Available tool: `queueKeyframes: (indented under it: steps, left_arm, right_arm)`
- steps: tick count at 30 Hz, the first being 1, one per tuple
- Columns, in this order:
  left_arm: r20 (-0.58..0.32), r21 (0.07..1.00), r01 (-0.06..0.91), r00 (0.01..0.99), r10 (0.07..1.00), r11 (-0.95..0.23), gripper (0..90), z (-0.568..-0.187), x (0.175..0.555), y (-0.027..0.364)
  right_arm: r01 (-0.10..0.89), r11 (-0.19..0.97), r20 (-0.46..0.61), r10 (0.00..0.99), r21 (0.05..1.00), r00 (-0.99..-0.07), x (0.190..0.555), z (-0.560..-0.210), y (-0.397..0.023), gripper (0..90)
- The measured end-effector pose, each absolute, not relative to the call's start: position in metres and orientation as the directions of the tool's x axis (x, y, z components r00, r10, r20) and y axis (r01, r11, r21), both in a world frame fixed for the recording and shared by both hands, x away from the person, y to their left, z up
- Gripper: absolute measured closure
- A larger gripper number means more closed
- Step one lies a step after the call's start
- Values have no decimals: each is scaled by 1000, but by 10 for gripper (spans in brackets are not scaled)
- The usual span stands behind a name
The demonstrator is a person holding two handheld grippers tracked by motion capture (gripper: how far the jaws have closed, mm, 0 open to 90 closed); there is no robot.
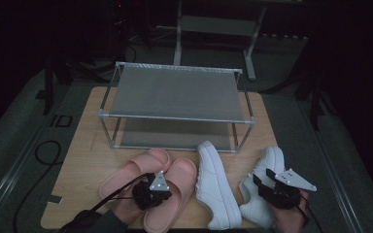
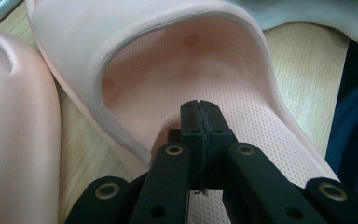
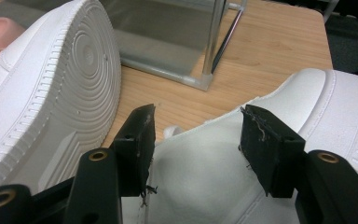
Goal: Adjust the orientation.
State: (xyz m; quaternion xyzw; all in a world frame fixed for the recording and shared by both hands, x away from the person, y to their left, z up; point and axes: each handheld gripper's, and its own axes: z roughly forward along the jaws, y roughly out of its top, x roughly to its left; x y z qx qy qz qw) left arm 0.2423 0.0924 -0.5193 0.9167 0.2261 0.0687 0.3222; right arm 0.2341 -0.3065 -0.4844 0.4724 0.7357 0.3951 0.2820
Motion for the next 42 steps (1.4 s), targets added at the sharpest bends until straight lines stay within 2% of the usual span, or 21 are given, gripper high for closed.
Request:
queueKeyframes:
  steps: [11, 29, 42]
  left_arm:
    - [-68, 625, 402, 882, 466, -669, 898, -520, 237, 108]
    - [-91, 630, 465, 840, 535, -622, 899, -522, 234, 137]
    - [-75, 614, 490, 817, 572, -619, 899, -520, 229, 152]
  right_arm:
    - [473, 242, -42, 918, 847, -394, 234, -484, -306, 442]
    - [472, 243, -44, 918, 848, -394, 234, -484, -306, 441]
    - [471, 244, -45, 918, 848, -394, 234, -484, -306, 441]
